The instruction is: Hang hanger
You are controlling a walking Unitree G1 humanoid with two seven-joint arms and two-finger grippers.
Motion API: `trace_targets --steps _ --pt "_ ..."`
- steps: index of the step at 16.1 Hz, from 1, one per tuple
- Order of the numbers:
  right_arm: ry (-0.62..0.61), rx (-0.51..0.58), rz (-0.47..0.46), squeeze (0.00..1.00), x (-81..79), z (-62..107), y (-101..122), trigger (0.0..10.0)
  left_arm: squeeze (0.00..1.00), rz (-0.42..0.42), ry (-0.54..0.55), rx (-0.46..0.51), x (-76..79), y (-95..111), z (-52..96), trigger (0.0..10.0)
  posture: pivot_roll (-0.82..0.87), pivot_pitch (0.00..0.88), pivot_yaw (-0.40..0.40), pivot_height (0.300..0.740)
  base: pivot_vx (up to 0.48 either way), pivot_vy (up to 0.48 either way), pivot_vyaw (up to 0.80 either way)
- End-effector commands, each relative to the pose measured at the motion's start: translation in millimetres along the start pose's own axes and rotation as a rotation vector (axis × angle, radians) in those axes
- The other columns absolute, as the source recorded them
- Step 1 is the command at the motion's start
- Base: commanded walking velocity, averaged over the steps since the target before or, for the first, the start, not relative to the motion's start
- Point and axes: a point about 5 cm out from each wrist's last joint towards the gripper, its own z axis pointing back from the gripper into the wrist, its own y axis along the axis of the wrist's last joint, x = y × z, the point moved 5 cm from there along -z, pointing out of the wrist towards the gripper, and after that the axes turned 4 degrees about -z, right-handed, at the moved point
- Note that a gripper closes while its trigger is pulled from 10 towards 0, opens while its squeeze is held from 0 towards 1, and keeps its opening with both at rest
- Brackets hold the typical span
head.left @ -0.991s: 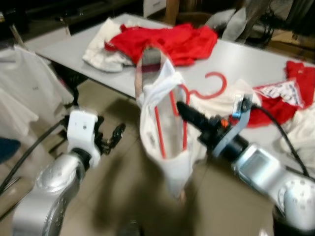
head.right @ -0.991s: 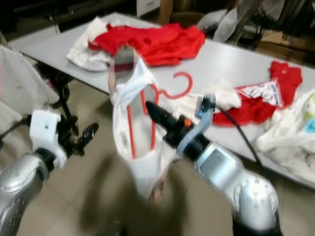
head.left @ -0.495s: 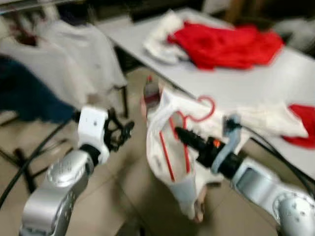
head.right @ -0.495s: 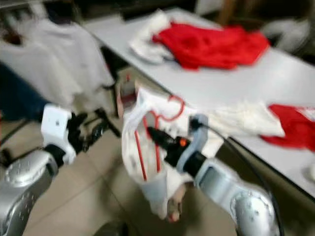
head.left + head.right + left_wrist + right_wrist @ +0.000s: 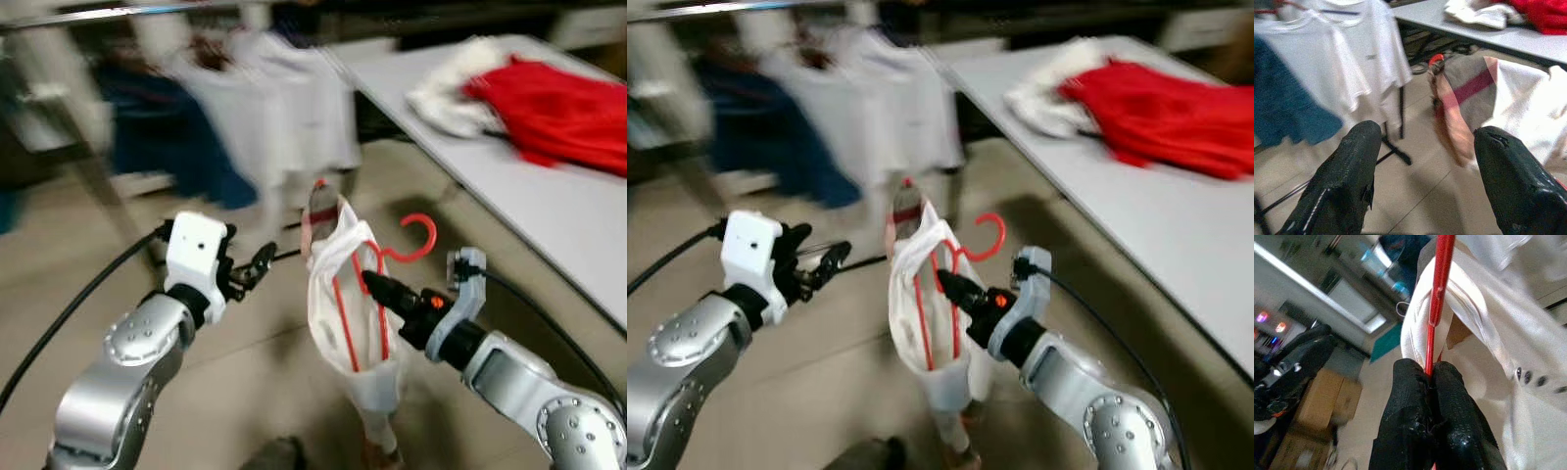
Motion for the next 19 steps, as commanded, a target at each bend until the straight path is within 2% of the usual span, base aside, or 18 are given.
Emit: trace_targets --steps 1,4,13,14,15,17,19 --pt "0.006 0.024 0.025 0.00 -0.9 0.3 4 10.0 0.00 -0.011 -0.008 0.005 1.8 1 -0.8 10.0 0.14 0.065 0.013 0.740 0.000 0.000 0.79" --pt "-0.004 0.013 0.041 0.00 2.8 0.6 0 10.0 0.00 -0.022 -0.005 0.007 2.7 3 -1.6 10.0 0.14 0.066 0.010 0.740 0.000 -0.111 0.79" --pt "-0.029 0.015 0.086 0.00 10.7 1.3 0 10.0 0.00 -0.033 -0.004 -0.004 2.5 2 -4.7 10.0 0.14 0.071 0.013 0.740 0.000 -0.475 0.79" --pt "-0.037 0.028 0.103 0.00 11.0 1.3 2 10.0 0.00 0.027 0.003 -0.045 1.4 -5 -6.0 10.0 0.13 0.072 0.017 0.740 0.000 0.000 0.00" --pt "-0.034 0.038 0.129 0.00 9.7 1.5 5 10.0 0.00 0.035 0.017 -0.073 -1.3 -9 -6.7 10.0 0.13 0.072 0.017 0.740 0.000 0.480 0.00" --pt "-0.033 0.034 0.197 0.00 7.1 1.7 8 10.0 0.00 -0.012 -0.001 -0.070 -1.4 -10 -8.9 10.0 0.12 0.070 0.023 0.740 0.000 0.480 0.00" --pt "-0.017 0.044 0.234 0.00 3.7 1.2 13 10.0 0.00 -0.037 0.007 -0.064 -6.9 -11 -11.0 10.0 0.11 0.066 0.033 0.740 0.000 0.000 0.00"
